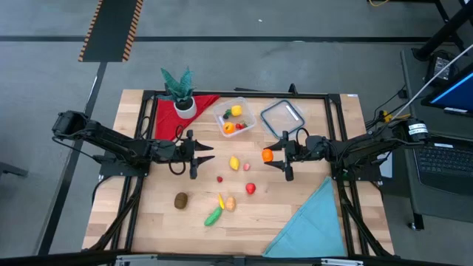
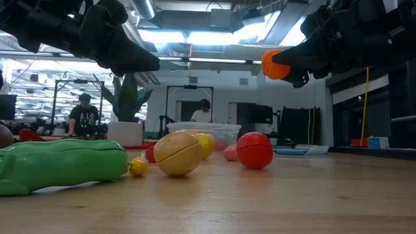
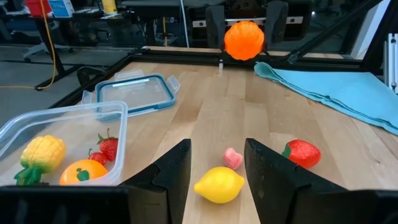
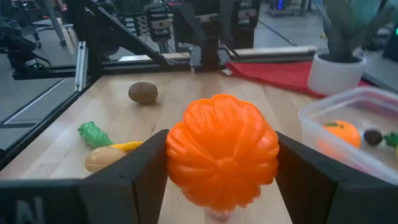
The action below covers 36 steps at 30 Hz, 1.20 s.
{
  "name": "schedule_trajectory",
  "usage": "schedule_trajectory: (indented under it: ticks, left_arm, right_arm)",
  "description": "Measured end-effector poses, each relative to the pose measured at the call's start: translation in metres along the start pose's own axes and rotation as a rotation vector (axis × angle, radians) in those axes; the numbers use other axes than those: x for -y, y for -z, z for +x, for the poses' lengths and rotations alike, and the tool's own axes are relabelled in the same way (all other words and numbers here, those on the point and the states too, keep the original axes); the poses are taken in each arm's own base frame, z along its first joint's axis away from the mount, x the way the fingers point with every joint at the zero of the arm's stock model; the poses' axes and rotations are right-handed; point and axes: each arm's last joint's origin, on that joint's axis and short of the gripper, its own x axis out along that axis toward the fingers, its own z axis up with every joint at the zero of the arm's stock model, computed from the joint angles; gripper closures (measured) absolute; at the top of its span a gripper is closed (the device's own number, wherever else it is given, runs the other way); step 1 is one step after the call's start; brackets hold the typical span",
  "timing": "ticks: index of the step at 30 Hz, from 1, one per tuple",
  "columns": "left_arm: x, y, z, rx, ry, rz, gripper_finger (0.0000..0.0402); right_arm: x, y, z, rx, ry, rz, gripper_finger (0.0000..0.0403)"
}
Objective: Pick and placing Produce into tupperware
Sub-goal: Put the orange pumpkin into the transparent container
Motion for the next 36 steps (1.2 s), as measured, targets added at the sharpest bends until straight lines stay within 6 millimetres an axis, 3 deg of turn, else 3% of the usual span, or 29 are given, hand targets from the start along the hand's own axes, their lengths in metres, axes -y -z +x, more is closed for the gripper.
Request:
schedule_trajectory:
  ticks: [7,15,23,30,36]
  left_arm:
    - [0.000,0.000,0.000,0.004,0.000,-0.001,0.0260]
    - [0.000,0.000,0.000,0.004,0.000,-0.001,0.0260]
    - [0.000,0.000,0.000,0.004,0.000,-0.001,0.0260]
    - [0.000,0.000,0.000,0.004,0.000,0.007,0.0260]
    - [0.000,0.000,0.000,0.003,-0.001,0.007,0.0260]
  right_arm:
    - [-0.001,-0.001,0.000,0.014,-0.023,-0.015,0.0156]
    - [0.005,-0.002,-0.001,0.025,0.186,0.003,0.0156]
    - [0.015,-0.002,-0.001,0.023,0.237,0.023,0.0156]
    - [0.038,-0.013,0.027,-0.015,0.208,-0.011,0.0156]
    - [0.081,-0.019,0.056,-0.067,0.203,0.031,0.0156]
